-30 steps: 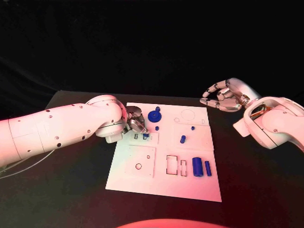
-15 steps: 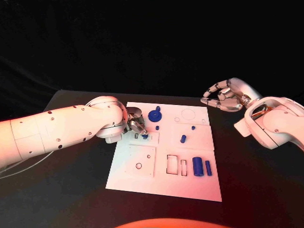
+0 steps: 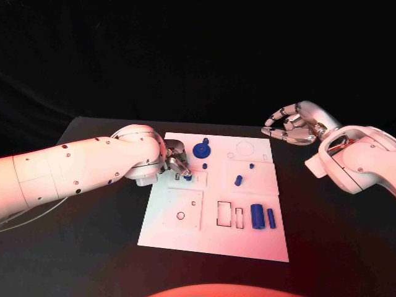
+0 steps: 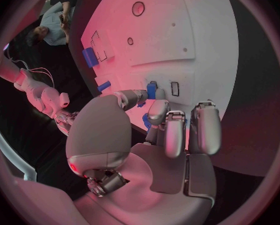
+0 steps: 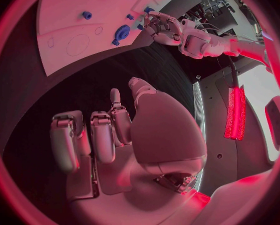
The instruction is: Assemble the parts on the task board
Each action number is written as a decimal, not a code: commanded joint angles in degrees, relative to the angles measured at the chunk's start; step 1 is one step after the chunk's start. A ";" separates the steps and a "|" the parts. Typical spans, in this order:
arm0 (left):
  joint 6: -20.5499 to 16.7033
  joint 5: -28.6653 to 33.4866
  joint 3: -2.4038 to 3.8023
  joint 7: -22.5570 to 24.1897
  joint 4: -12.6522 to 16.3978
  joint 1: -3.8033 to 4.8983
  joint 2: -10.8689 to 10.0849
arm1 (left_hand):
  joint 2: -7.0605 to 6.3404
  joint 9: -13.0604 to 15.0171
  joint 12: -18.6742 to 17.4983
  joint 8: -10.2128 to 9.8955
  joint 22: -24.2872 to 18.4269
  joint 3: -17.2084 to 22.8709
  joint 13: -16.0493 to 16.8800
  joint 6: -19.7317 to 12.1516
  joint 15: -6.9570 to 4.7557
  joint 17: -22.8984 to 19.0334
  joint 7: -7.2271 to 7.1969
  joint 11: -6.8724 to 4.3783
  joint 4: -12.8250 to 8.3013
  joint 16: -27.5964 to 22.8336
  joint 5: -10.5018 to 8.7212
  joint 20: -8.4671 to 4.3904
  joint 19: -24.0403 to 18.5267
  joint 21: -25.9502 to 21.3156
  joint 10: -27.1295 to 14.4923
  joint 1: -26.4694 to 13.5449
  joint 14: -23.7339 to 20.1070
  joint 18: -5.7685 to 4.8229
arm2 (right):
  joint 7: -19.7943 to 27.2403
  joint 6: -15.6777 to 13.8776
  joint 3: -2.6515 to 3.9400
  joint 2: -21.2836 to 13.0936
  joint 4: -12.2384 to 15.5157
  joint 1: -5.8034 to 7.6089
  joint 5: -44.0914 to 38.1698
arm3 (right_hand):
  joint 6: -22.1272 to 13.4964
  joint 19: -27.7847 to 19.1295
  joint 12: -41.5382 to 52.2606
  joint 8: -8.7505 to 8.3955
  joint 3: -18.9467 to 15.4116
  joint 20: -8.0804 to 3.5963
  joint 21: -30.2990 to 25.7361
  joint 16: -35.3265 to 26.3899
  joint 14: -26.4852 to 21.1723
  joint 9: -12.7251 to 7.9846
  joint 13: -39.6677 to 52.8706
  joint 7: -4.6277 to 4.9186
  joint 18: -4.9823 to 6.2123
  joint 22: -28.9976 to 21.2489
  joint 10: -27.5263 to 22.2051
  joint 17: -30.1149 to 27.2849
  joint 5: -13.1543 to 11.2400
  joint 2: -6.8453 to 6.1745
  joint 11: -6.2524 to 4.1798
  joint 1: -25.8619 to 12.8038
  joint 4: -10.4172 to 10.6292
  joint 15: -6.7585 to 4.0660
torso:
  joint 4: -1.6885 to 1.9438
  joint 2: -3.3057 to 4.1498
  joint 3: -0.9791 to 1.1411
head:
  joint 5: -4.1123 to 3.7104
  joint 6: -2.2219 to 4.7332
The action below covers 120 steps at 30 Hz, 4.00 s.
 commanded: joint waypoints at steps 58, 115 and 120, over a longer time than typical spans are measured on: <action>6.56 -0.04 -0.03 -2.04 -2.49 -0.05 2.31 | 0.56 6.56 -0.16 0.29 -0.04 8.37 -0.27 1.78 -0.59 14.68 -1.24 -0.36 -8.31 0.20 0.91 -0.03 0.17 0.34 0.87 -1.30 5.94 -0.41 | 0.35 0.11 0.01 -0.39 0.64 -0.05 -0.55 | -0.38 4.83 -0.12 0.30 0.29 -0.51 -0.40 -0.39 4.94 0.16 3.98 -0.04 -0.34 13.85 0.10 10.19 0.44 -0.17 -0.28 -0.97 0.02 -0.43 | 0.01 -0.01 0.01 | -0.18 -0.86; 1.99 1.96 3.55 -1.65 -0.14 2.66 -1.45 | 0.21 5.62 0.07 -2.69 0.84 -15.46 0.07 4.85 -1.26 14.86 -2.30 -1.08 6.22 0.30 -0.06 -0.85 0.84 0.34 1.39 -9.72 5.99 -0.60 | 0.61 -0.83 0.01 -0.57 -0.28 -0.04 -0.41 | -0.56 4.61 -0.30 0.43 0.09 -0.51 -0.73 -0.53 4.86 0.36 3.80 -0.04 -0.24 13.62 -0.05 9.86 0.20 -0.20 -0.27 -2.31 0.10 -0.44 | 0.04 0.00 0.06 | -0.32 0.12; 4.85 2.39 3.96 -1.56 -2.12 5.48 -1.97 | 0.30 4.36 -2.91 -5.48 -0.07 -17.28 -3.26 1.88 -0.56 14.39 -1.08 -0.14 6.24 0.05 0.15 -0.55 0.32 -0.19 -1.34 -6.62 5.85 -0.43 | 0.56 -0.78 0.00 -0.54 -0.39 -0.04 -0.39 | -0.56 4.61 -0.30 0.43 0.09 -0.51 -0.73 -0.53 4.86 0.36 3.80 -0.04 -0.24 13.62 -0.05 9.86 0.20 -0.20 -0.27 -2.31 0.10 -0.44 | 0.06 0.04 0.04 | 0.02 0.38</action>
